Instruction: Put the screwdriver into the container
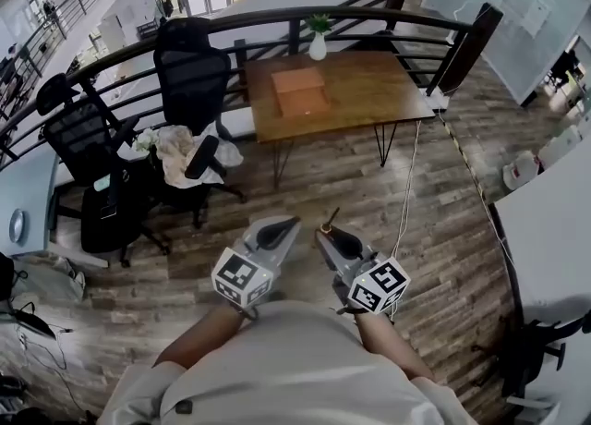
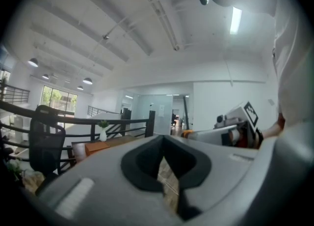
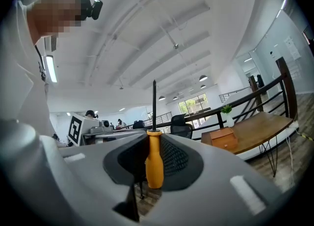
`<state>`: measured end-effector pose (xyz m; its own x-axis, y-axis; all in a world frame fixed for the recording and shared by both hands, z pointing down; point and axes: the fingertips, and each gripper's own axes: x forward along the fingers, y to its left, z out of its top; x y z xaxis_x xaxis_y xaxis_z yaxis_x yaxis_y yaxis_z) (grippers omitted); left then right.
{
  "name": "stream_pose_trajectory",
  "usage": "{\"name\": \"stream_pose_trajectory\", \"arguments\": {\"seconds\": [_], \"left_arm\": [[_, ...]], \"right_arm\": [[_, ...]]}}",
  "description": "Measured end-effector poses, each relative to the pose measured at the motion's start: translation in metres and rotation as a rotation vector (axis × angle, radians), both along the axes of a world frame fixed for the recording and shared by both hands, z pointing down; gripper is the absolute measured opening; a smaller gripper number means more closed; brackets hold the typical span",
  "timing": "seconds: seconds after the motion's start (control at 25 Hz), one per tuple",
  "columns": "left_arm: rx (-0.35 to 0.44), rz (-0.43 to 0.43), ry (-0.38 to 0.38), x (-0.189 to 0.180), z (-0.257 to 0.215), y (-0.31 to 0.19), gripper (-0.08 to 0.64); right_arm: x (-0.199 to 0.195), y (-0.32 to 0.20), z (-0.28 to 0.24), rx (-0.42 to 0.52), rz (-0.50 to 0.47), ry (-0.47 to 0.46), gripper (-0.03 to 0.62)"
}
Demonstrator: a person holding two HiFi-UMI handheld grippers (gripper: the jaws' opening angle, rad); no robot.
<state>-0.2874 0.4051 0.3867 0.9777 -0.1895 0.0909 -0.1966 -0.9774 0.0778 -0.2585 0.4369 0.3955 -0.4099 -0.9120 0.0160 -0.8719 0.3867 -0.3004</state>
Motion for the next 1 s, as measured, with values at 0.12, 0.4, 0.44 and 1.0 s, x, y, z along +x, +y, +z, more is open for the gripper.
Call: {"name": "stream_pose_trajectory", "arguments": {"seconds": [0.12,0.4,0.44,1.0], "left_arm": [[0.002,-0.013,-0.001,-0.019,0.002,-0.016,0.004],[-0.03,-0.044,-0.01,-0.046,0.021,-0.038,0.003],[-0.03,-0.044,-0.013,-0.046,0.022,-0.039,0.003],[-0.046,-0.064,-0.03,-0.013,0.033,-0.069,0.005]], "right_arm": [[-0.017,-0.016,0.001,-0.005,-0.004,-0.012,0.077],[-0.037,-0.037,0.018,-0.011,-0.015,-0.033,0.077],[-0.034,-0.04,0.019,-0.012,-0.012,-0.035,0.077],[0.013,-0.077,0.026,-0.013,-0.011,-0.041,0.077]]}}
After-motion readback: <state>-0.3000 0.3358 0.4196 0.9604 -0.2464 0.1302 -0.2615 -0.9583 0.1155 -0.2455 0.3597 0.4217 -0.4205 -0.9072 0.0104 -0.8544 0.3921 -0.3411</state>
